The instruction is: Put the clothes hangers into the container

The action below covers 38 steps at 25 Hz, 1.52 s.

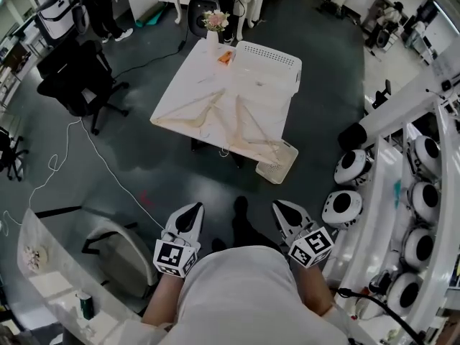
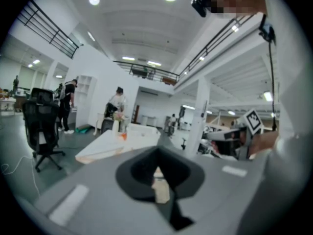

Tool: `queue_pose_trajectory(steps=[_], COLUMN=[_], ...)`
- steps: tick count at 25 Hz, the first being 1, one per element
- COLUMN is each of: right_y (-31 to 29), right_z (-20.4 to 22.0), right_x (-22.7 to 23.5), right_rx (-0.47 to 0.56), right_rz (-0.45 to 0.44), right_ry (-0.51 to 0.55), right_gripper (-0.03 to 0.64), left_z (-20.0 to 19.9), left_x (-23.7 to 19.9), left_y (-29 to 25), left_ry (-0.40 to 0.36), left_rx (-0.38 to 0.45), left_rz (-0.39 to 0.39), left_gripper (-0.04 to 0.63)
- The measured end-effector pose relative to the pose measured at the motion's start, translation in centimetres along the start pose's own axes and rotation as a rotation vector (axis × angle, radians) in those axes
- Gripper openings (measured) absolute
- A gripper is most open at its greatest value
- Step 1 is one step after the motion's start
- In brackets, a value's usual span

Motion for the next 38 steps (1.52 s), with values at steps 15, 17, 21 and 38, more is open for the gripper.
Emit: queue_pose_trajectory(steps=[15,17,21,38], right_y=[-7.8,-8.9,-11.2,-16.7], right_z=[-2.7,-3.2,-4.3,-4.1], right_x=[10.0,11.6,14.8,24.0], right_rx=[-0.066,-0.077,-0.099,-0.196], right_rz=[-0.073,-0.087,-0.117,-0.221], right_ry=[-0.01,-0.005,0.015,-0.014], right_gripper=[-0.005,-0.005,-0.005,-0.005], left_z=[-2.5,-2.8,-3.4,-3.6], left_x=[-3.1,-3.5,-4.4,-5.8], left_y=[-10.1,-11.7,-15.0,-23.5], left_ry=[0.012,0.015,0.013,0.023], left_rx=[-0.015,-0.021,-0.042,-0.112], left_rz=[-0.059,-0.073,-0.102,-0.174], left_gripper=[0.003,0.003,0.003,0.003])
Point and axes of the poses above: the fingertips, and each gripper's own axes: y backward along the fingers, x to its right, z out of its underside, the point moved 9 cm from there along y, backward along the fingers
